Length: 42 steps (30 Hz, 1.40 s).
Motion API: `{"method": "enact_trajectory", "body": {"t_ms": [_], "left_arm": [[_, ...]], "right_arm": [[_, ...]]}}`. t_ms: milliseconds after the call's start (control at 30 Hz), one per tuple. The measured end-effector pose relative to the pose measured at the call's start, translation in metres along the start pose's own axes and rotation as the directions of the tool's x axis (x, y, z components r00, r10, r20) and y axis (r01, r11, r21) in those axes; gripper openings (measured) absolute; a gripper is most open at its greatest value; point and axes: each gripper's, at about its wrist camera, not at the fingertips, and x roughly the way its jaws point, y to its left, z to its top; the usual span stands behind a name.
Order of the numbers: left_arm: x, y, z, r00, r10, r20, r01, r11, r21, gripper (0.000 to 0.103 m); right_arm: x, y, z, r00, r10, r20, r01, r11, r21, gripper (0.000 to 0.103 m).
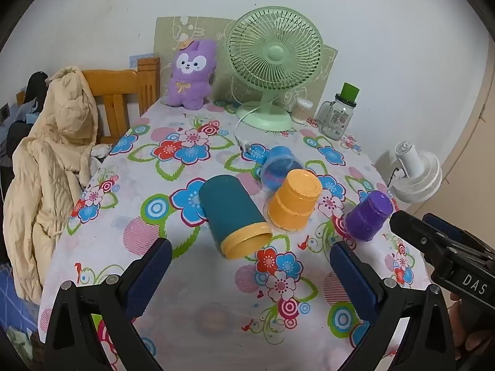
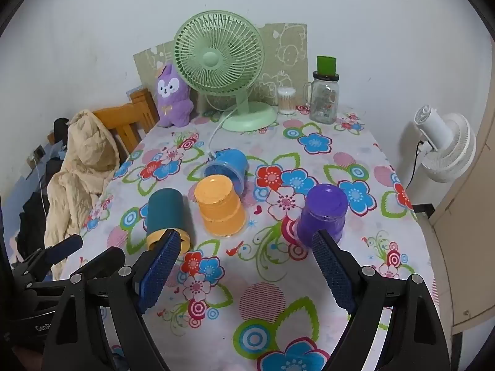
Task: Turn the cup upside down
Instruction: 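Grasp the translucent blue cup with the right gripper and lift it, then rotate the held blue cup rim-down with the right gripper, carry toward left gripper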
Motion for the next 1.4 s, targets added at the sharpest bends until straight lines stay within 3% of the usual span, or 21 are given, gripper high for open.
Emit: {"method": "enact_trajectory", "body": {"t_ms": [367,633,733,1100,1400], "left_arm": [[0.027,0.016,0.004,0.999,0.009,-0.039,-0.01,1.0,-0.029,0.103],[0.055,0.034,0.023,0.995,0.014,-0.101,-0.02,0.998,-0.06,0.103],[0.066,0.038,0.035,0.996,0.003,-0.087,-0.009,0.998,-0.07,0.103],[0.099,0.038,0.055,0.994,0.024,-0.104,-0.03,0.998,-0.057,0.103],[0.108,0.04,0.053,0.991,0.04,-0.126,-0.047,0.997,-0.054,0.103]], "right_arm": [[0.033,0.006,0.019,0.998,0.037,-0.049,-0.038,0.999,-0.008,0.089],[0.076,0.005,0.067,0.995,0.064,-0.077,-0.064,0.998,0.01,0.089],[0.099,0.003,0.084,0.991,0.068,-0.115,-0.065,0.997,0.028,0.089],[0.201,0.02,0.112,0.941,0.121,-0.315,-0.105,0.992,0.067,0.089],[0.243,0.021,0.109,0.899,0.145,-0.414,-0.107,0.988,0.113,0.086]]}}
